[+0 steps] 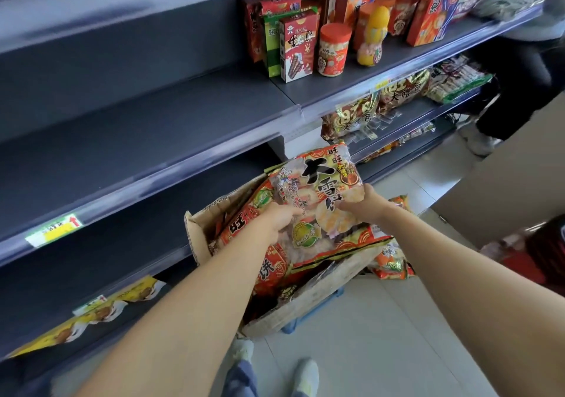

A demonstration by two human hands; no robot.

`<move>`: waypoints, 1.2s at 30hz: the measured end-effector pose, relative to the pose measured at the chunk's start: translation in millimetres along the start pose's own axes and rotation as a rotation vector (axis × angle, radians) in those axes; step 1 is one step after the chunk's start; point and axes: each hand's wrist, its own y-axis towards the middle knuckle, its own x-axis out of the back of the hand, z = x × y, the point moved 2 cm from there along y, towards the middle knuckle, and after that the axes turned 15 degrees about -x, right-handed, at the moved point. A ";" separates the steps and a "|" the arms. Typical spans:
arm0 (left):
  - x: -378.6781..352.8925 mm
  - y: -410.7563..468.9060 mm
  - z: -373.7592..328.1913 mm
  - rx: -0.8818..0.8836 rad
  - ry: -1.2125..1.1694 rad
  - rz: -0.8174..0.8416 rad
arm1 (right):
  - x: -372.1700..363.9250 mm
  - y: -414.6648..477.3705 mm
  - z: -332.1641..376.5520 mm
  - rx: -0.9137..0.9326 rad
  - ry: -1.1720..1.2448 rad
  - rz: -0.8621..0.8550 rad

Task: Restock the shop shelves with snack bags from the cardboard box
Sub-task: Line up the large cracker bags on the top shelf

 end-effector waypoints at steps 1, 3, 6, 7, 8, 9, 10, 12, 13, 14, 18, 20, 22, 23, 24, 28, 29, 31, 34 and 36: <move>0.7 13.5 9.4 0.008 -0.016 -0.025 | -0.1 2.9 -1.7 -0.021 0.026 0.004; 0.6 21.0 13.7 0.031 -0.043 -0.050 | -0.7 6.9 -3.1 -0.050 0.034 -0.008; -0.7 1.7 -3.7 0.030 -0.069 -0.074 | -3.6 9.9 -3.1 -0.057 0.030 -0.027; -0.2 1.2 -6.3 0.022 -0.069 -0.073 | -3.3 8.8 -1.5 -0.041 0.040 -0.033; 0.6 0.8 -8.5 0.016 -0.056 -0.078 | -1.8 6.6 1.1 -0.019 0.056 -0.035; 1.2 0.0 -11.5 0.008 -0.042 -0.083 | 0.5 3.7 4.3 0.000 0.075 -0.033; 1.6 -1.8 -15.6 -0.007 -0.039 -0.095 | 3.8 -0.1 8.4 0.026 0.101 -0.029; 3.2 -9.6 -30.3 -0.065 -0.036 -0.139 | 13.6 -13.6 18.7 0.089 0.162 -0.044; 4.2 -12.4 -38.4 -0.103 -0.033 -0.180 | 18.8 -21.0 24.1 0.127 0.185 -0.059; 5.3 -16.5 -47.1 -0.142 -0.020 -0.220 | 23.6 -29.7 29.3 0.171 0.205 -0.079; 15.2 -38.6 -89.3 -0.321 0.036 -0.377 | 40.2 -69.1 54.8 0.365 0.271 -0.138; 22.5 -63.0 -118.5 -0.398 0.046 -0.451 | 49.7 -92.0 72.5 0.472 0.295 -0.167; 33.2 -84.2 -148.0 -0.464 0.085 -0.526 | 59.3 -118.5 93.4 0.560 0.302 -0.169; 40.5 -91.2 -161.5 -0.488 0.089 -0.561 | 64.2 -129.7 104.8 0.613 0.313 -0.156; 48.9 -100.3 -175.4 -0.503 0.084 -0.588 | 69.0 -140.5 117.4 0.660 0.333 -0.142; 89.8 -143.5 -229.8 -0.623 0.059 -0.686 | 84.9 -190.0 172.6 0.837 0.355 -0.138; 102.7 -151.7 -241.0 -0.658 0.049 -0.701 | 86.7 -201.6 187.5 0.873 0.359 -0.124; 130.5 -167.9 -263.4 -0.733 0.027 -0.749 | 86.0 -222.2 218.6 0.940 0.363 -0.109; 170.7 -185.4 -292.8 -0.812 0.001 -0.767 | 82.2 -245.9 263.1 1.015 0.378 -0.109; 195.5 -191.5 -310.5 -0.863 -0.014 -0.751 | 77.8 -262.5 290.5 1.061 0.377 -0.125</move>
